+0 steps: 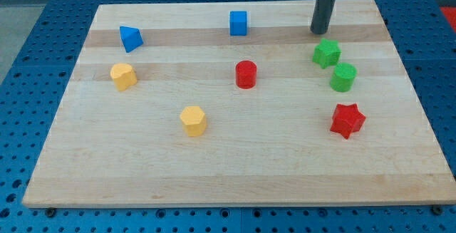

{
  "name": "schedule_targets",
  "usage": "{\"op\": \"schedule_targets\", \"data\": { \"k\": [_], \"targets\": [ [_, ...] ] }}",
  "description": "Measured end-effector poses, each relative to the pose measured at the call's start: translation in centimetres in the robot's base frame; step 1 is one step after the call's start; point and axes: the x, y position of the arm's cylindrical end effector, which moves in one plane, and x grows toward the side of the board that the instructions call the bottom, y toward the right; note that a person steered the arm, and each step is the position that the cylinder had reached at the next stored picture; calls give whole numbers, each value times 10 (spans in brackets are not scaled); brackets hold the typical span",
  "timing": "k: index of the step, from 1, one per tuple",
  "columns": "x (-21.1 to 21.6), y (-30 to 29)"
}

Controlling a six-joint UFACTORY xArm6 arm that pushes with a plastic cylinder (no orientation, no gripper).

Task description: Move the green blocks into the red star

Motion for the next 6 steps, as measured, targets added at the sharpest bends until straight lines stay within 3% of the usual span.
{"op": "schedule_targets", "data": {
  "k": [4,5,6],
  "targets": [
    [156,0],
    [173,0],
    [164,-1]
  ]
}}
